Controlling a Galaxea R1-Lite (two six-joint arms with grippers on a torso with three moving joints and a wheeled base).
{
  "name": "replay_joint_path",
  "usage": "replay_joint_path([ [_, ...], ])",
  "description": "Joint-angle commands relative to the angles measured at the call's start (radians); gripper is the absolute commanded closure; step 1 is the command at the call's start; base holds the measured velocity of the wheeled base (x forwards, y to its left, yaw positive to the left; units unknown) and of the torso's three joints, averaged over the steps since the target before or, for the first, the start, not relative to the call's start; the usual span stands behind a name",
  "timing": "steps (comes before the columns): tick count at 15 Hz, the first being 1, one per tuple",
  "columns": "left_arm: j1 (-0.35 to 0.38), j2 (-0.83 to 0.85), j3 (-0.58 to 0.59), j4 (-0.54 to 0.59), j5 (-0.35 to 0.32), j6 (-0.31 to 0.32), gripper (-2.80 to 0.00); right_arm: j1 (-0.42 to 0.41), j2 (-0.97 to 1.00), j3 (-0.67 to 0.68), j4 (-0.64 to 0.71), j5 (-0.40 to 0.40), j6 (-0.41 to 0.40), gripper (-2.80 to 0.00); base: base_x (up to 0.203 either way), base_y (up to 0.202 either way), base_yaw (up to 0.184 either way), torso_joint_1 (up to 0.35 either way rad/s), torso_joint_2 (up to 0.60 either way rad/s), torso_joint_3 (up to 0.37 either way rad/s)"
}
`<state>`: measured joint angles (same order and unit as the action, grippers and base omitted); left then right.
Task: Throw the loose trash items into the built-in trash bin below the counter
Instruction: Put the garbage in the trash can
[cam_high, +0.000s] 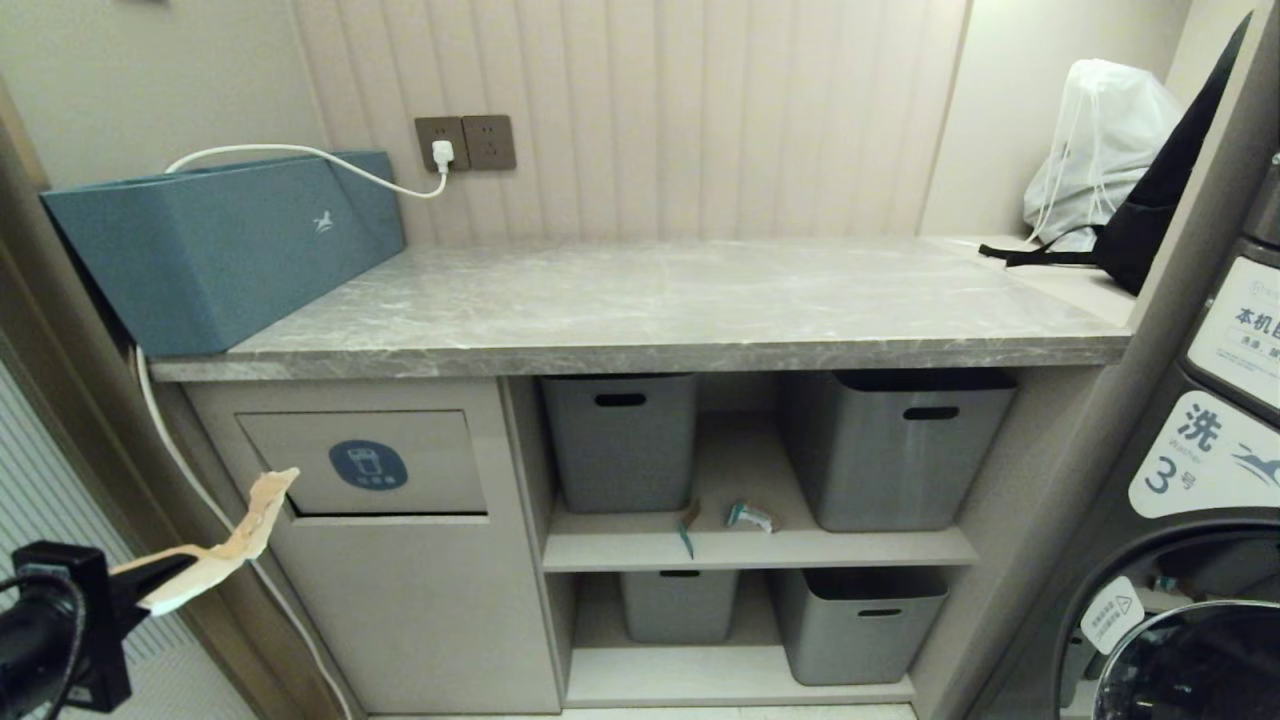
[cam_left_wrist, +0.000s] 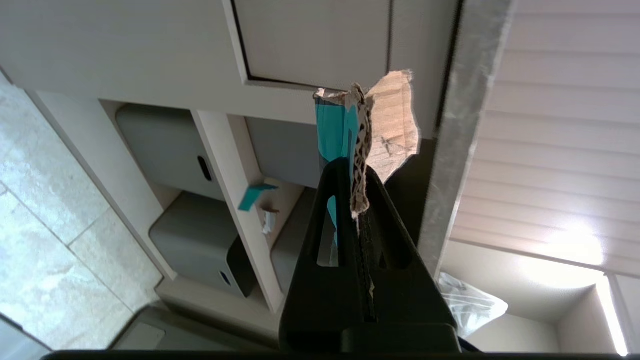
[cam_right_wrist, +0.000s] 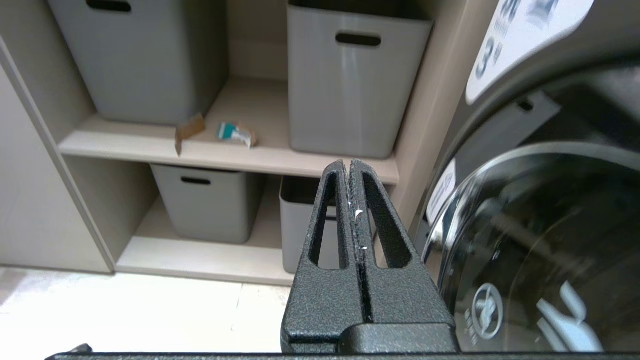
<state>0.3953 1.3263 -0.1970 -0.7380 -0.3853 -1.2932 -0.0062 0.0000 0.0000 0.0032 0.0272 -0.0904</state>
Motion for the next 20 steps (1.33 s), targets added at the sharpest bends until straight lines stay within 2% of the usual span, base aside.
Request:
replay_joint_path([
  [1,0.0,0.07,-0.009,-0.029,-0.001,-0.008,0.0,0.0,0.002,0.0,0.0,0.0,0.0,0.0,0.0,0.0,0.0,-0.187,0.47,0.289],
  [4,0.0,0.187,-0.039,-0.134,0.021,-0.005,0.0,0.0,0.002,0.0,0.0,0.0,0.0,0.0,0.0,0.0,0.0,-0.178,0.47,0.292],
  [6,-0.004,0.274,-0.107,-0.166,0.052,-0.002,0.0,0.0,0.002,0.0,0.001,0.0,-0.002,0.0,0.0,0.0,0.0,-0.118,0.34,0.214],
  [8,-0.033,0.383,-0.189,-0.174,0.124,0.0,0.0,0.0,0.002,0.0,0.001,-0.007,-0.002,0.0,0.0,0.0,0.0,-0.04,0.11,0.073],
  [10,-0.091,0.5,-0.285,-0.176,0.228,0.003,0.0,0.0,0.002,0.0,0.003,-0.007,-0.004,0.0,0.0,0.0,0.0,-0.006,0.02,0.016],
  [15,-0.221,0.739,-0.472,-0.162,0.423,0.008,0.0,0.0,0.002,0.0,0.004,-0.003,-0.028,0.0,0.0,0.0,0.0,0.0,0.0,0.0],
  [17,-0.247,0.812,-0.566,-0.118,0.471,0.005,0.0,0.0,0.002,0.0,0.004,-0.003,-0.028,0.0,0.0,0.0,0.0,0.0,0.0,0.0],
  [20,-0.261,0.887,-0.717,-0.031,0.502,-0.01,0.0,0.0,0.002,0.0,0.004,-0.003,-0.028,0.0,0.0,0.0,0.0,0.0,0.0,0.0],
])
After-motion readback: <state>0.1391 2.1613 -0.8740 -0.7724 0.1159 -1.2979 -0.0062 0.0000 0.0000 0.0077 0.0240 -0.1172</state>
